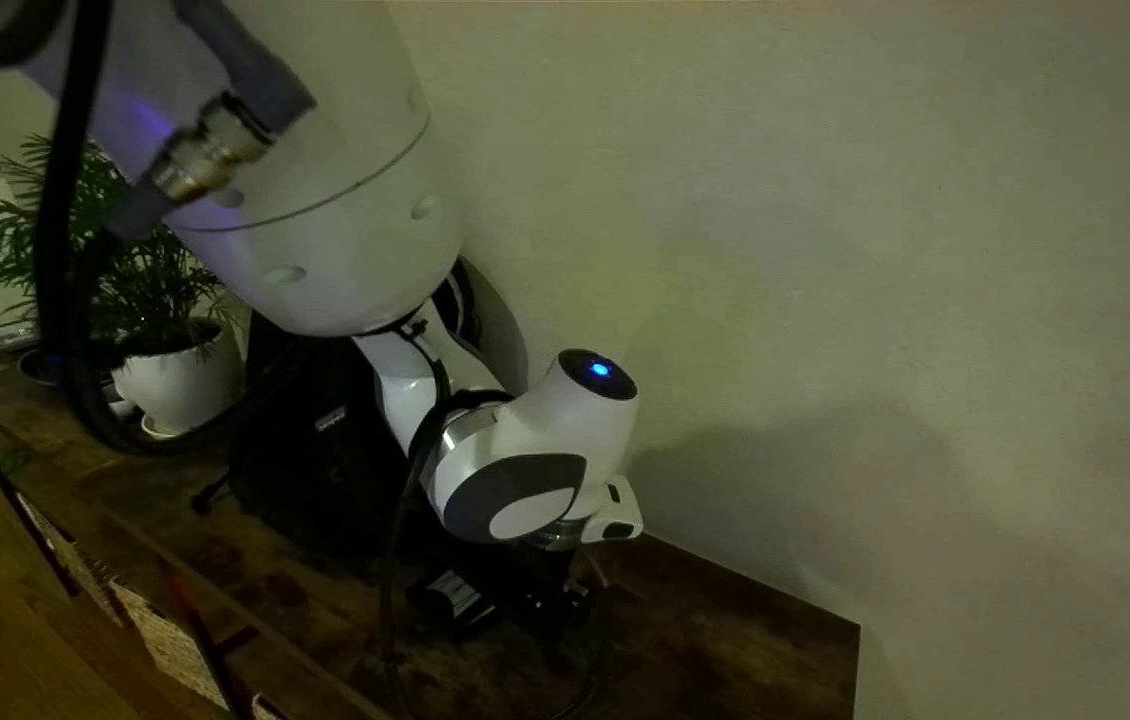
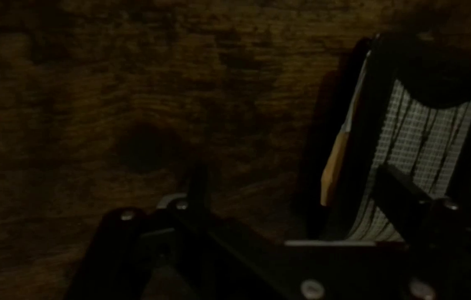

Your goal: Put the wallet in the backpack

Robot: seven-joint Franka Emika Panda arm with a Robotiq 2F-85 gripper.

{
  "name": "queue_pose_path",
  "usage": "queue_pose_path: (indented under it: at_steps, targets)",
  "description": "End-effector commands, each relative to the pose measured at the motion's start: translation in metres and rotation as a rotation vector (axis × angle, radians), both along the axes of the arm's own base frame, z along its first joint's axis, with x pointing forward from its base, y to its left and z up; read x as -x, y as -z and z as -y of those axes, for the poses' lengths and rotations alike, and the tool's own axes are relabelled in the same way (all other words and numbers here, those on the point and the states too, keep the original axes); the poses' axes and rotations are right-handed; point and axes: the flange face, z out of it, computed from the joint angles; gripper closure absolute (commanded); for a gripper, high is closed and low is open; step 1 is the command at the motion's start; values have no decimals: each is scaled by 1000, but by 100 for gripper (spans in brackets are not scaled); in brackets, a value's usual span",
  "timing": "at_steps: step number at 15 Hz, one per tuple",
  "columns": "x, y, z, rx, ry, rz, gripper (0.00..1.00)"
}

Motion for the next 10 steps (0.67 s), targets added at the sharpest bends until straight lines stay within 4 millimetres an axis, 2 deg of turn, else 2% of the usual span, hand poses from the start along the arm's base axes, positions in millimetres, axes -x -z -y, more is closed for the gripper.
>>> queue_pose_path:
  at_steps: [1,6,10]
  targets:
    - [-1,9,-1,-59,-2,0,0]
    - [-4,0,-20,-103,-48,4,0]
    - [0,4,-31,-131,-76,-27,0]
